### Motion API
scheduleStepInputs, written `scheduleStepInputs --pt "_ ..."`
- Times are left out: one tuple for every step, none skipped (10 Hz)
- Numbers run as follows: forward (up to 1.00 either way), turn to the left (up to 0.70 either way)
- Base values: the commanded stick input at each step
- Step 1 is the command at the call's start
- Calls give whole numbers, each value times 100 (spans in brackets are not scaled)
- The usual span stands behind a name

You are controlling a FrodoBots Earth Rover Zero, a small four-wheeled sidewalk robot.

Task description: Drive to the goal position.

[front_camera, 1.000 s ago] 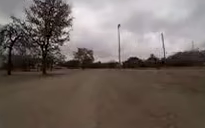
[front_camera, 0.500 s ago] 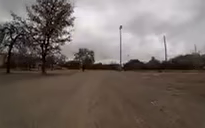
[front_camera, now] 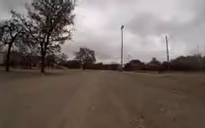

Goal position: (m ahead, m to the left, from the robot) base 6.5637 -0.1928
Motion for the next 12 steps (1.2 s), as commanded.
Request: scheduleStepInputs --pt "70 -1" --pt "70 -1" --pt "70 -1" --pt "70 -1" --pt "70 -1" --pt "70 -1" --pt "70 -1" --pt "70 -1" --pt "70 -1" --pt "70 -1" --pt "70 -1" --pt "70 -1"
